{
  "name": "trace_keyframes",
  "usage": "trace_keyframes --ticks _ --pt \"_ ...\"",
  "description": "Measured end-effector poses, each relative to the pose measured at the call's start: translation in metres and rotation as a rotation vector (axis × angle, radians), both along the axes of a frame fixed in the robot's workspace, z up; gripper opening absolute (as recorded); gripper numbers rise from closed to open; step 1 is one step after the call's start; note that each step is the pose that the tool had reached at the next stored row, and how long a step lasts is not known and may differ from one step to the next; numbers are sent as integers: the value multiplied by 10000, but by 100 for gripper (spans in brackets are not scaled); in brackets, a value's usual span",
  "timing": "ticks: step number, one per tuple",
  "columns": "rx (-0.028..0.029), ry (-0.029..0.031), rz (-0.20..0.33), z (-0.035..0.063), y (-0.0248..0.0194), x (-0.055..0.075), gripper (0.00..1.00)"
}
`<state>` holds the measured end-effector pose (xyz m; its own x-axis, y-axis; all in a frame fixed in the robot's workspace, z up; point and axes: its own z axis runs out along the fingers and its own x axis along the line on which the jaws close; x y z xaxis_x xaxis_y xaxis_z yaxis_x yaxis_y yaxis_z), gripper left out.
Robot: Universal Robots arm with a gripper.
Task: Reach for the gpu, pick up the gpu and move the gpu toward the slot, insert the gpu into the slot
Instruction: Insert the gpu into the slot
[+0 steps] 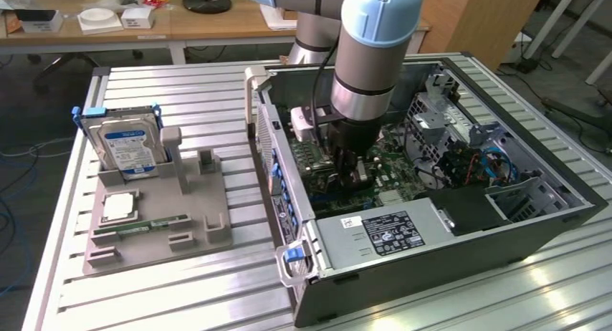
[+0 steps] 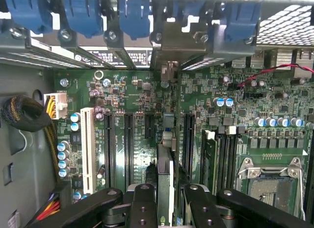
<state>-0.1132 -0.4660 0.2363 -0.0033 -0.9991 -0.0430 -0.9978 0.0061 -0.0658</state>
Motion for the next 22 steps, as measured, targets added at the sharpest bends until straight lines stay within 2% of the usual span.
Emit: trace_keyframes --ticks 18,22 --pt "3 -6 0 -18 0 -6 26" --pt "-3 -9 4 -48 -1 -18 26"
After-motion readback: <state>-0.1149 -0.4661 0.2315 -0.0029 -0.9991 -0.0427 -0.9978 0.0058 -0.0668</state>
